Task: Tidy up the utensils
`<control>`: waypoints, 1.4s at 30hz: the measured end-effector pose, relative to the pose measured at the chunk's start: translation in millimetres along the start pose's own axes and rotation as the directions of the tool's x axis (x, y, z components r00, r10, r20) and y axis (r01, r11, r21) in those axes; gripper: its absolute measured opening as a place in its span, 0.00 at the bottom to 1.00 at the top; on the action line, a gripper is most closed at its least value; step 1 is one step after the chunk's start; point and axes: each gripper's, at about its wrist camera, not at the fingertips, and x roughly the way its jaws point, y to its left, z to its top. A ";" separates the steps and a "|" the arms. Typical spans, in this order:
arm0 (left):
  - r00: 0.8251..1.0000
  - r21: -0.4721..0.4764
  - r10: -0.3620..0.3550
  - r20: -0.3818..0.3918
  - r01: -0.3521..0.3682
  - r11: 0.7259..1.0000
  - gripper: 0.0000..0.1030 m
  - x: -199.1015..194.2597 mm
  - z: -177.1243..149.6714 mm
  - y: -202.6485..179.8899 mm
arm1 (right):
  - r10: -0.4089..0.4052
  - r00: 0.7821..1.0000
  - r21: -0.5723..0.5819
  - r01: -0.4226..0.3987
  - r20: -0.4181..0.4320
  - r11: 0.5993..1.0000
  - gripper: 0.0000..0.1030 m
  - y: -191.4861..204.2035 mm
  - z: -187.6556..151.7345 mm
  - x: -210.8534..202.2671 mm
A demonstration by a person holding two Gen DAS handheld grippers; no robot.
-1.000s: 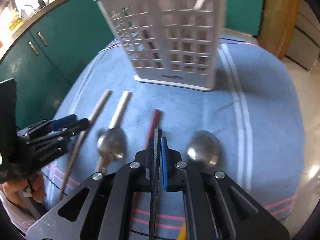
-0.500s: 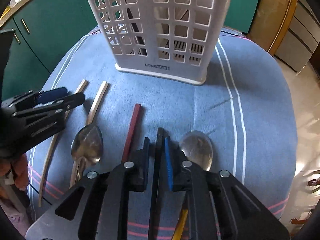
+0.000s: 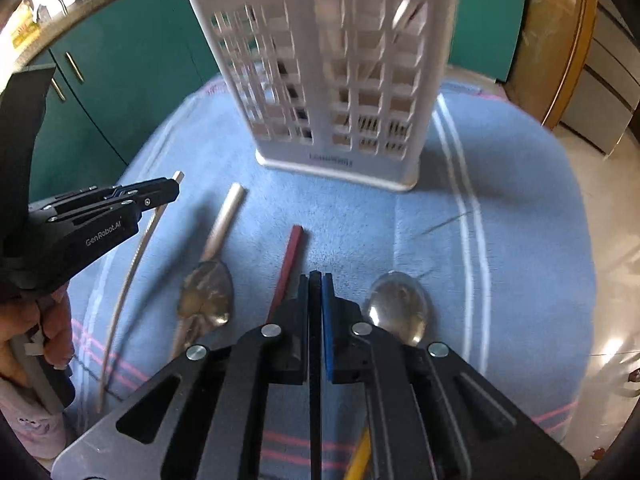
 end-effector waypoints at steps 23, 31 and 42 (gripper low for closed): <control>0.861 0.029 -0.167 0.481 0.175 0.984 0.06 -206.1 68.5 -8.0 | 0.017 0.868 -0.039 0.003 0.496 0.999 0.07 6.0 52.1 -219.9; 0.772 -0.075 -0.203 0.602 0.308 0.948 0.06 -225.7 126.4 5.0 | -0.032 0.770 -0.036 0.071 0.637 0.997 0.06 15.5 118.5 -255.1; 0.773 -0.243 -0.032 0.634 0.238 0.940 0.06 -160.3 157.1 0.1 | -0.079 0.744 0.030 0.079 0.664 0.996 0.06 -1.8 156.4 -214.9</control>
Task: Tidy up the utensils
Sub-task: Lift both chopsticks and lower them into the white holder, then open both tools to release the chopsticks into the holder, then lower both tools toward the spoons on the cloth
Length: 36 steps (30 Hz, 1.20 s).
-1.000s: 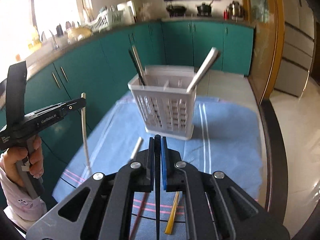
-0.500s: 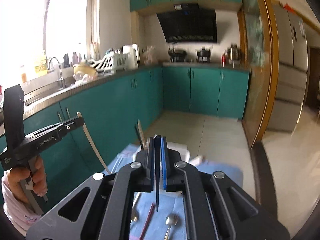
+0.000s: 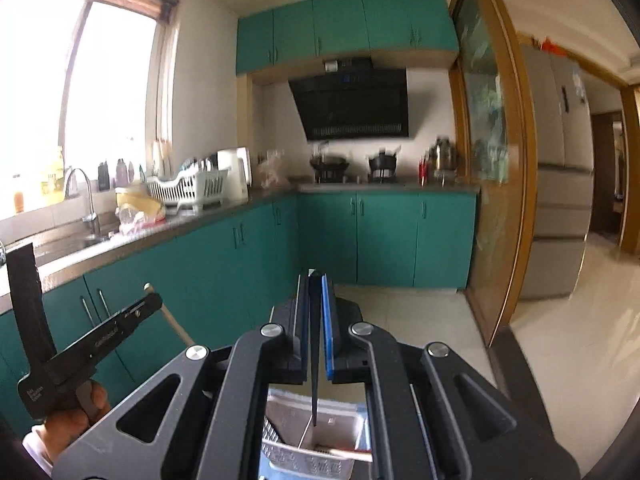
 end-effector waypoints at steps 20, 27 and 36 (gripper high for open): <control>0.991 0.170 0.048 -0.124 -0.026 0.985 0.38 -25.9 -84.3 14.8 | -0.134 0.987 -0.127 0.123 -0.084 0.984 0.33 22.0 -93.3 -30.7; 0.967 0.333 0.135 -0.216 -0.057 0.941 0.54 -61.6 -140.3 27.3 | -0.097 0.980 -0.139 0.074 -0.171 0.987 0.46 35.9 -137.9 -57.7; 0.860 0.376 0.225 -0.457 -0.042 0.926 0.54 -61.4 -221.6 65.8 | -0.090 0.870 -0.042 0.079 -0.485 0.996 0.46 8.8 -228.9 -21.7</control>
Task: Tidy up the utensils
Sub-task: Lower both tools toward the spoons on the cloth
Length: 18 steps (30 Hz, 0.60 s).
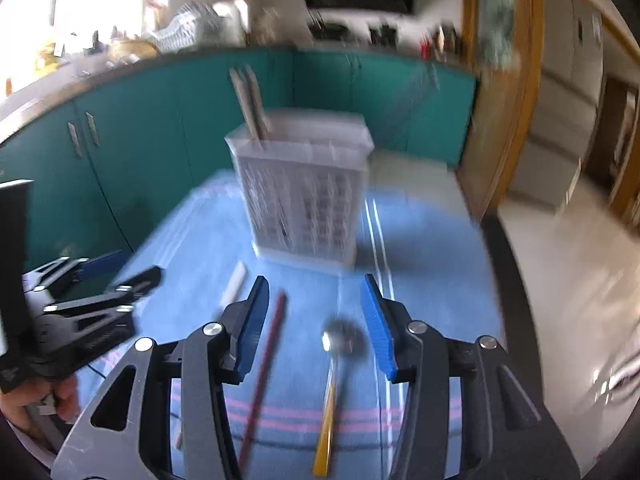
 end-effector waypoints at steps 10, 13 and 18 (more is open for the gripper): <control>0.991 0.026 -0.051 -0.125 0.055 0.998 0.50 27.0 -28.4 -11.0 | 0.043 0.976 0.123 -0.017 -0.213 0.992 0.46 -24.5 -57.3 50.5; 0.987 0.033 -0.066 -0.147 0.071 0.997 0.49 31.3 -32.4 -16.3 | 0.088 0.973 0.092 -0.070 -0.215 0.993 0.46 -11.4 -57.4 51.1; 0.980 0.051 -0.089 -0.177 0.099 0.994 0.47 40.0 -33.3 -26.1 | 0.083 0.969 0.089 -0.064 -0.232 0.994 0.46 -8.3 -59.7 59.0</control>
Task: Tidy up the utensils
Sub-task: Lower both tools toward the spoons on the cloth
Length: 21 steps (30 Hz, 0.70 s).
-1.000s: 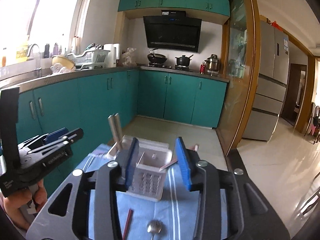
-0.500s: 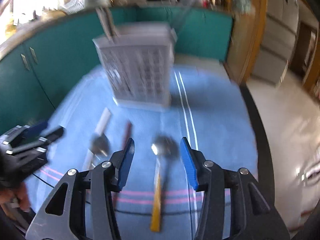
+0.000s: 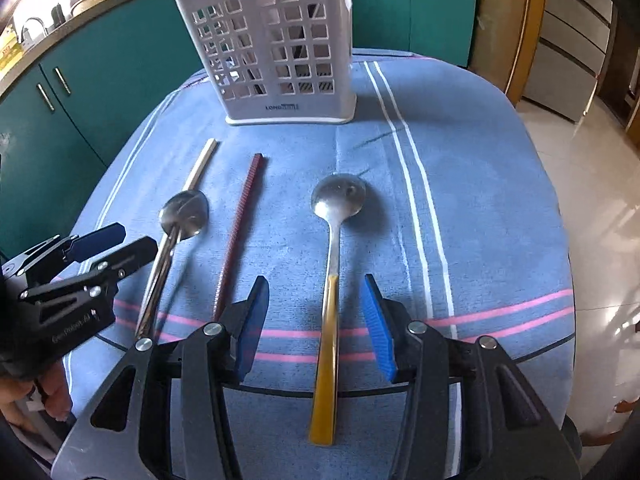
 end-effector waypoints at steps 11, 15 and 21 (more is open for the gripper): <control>0.996 -0.002 -0.081 0.029 0.081 0.997 0.45 7.6 25.9 -19.9 | -0.037 0.999 0.068 0.037 0.010 0.997 0.46 -29.0 1.2 -4.3; 0.995 0.019 -0.085 0.055 0.085 0.996 0.45 1.8 34.6 -28.2 | -0.021 1.000 0.092 0.020 0.014 0.996 0.46 -39.8 2.7 -5.9; 0.999 -0.049 -0.040 0.030 0.042 0.998 0.34 6.0 31.5 -6.8 | 0.012 1.000 0.060 -0.013 0.023 0.998 0.46 -32.3 21.8 3.7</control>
